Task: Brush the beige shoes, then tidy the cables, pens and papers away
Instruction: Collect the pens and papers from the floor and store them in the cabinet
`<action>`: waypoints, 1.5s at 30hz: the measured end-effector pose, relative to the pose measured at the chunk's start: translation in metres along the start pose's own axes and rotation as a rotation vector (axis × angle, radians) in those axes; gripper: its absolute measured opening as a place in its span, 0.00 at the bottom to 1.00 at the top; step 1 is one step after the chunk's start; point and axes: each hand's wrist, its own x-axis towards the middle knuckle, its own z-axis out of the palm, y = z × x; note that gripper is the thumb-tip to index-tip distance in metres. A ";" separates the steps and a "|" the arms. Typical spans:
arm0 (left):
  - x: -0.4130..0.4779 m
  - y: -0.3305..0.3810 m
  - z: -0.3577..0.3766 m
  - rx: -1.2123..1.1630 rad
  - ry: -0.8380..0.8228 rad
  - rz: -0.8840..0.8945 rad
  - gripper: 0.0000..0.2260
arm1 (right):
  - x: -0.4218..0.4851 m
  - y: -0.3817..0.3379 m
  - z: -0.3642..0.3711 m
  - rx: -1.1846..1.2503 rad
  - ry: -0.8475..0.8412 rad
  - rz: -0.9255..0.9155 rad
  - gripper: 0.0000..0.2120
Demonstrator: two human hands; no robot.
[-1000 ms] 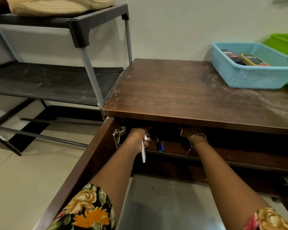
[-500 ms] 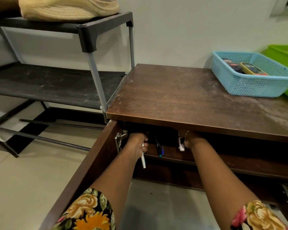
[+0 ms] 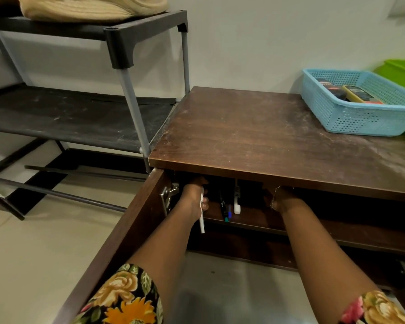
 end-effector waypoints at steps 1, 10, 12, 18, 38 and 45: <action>0.000 0.001 0.000 -0.008 0.000 0.003 0.12 | 0.001 0.001 0.000 -0.054 -0.022 -0.071 0.19; -0.001 0.002 -0.001 -0.102 -0.010 0.005 0.14 | -0.014 -0.002 0.009 -0.598 0.139 -0.067 0.18; -0.004 0.002 0.002 -0.094 0.012 0.011 0.15 | -0.015 0.001 0.012 -0.660 0.052 -0.125 0.17; -0.005 0.002 0.011 -0.099 0.072 0.058 0.15 | -0.046 -0.013 0.031 -0.729 -0.374 -0.264 0.14; -0.002 0.007 0.016 0.077 0.117 0.128 0.17 | -0.005 0.002 -0.008 -1.024 -0.192 -0.204 0.24; 0.001 0.007 0.015 0.234 0.072 0.121 0.16 | 0.013 0.014 -0.007 -1.318 -0.066 -0.043 0.28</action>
